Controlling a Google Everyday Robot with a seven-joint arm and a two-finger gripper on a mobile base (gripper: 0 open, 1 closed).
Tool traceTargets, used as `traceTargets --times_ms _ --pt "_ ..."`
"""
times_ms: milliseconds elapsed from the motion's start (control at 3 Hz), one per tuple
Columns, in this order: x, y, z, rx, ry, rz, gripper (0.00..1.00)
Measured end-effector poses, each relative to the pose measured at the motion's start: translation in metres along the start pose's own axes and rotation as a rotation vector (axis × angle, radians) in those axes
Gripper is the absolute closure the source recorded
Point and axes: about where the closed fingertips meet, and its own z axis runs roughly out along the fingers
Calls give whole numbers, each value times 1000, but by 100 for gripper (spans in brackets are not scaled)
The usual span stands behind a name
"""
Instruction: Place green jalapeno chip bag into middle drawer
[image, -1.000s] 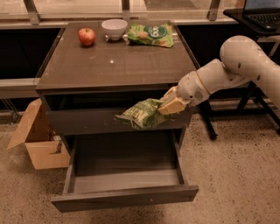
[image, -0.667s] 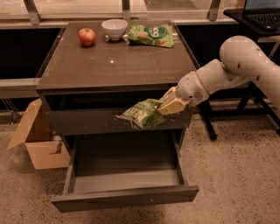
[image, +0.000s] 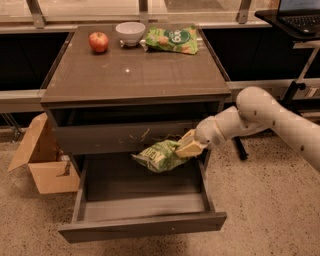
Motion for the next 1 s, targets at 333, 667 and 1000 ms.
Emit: traceTargets --times_ms 333,667,1000 --pt "34 -7 30 -8 1 46 100" --pt "77 -22 63 34 -21 113 100" --pt "77 -22 63 34 -21 113 100"
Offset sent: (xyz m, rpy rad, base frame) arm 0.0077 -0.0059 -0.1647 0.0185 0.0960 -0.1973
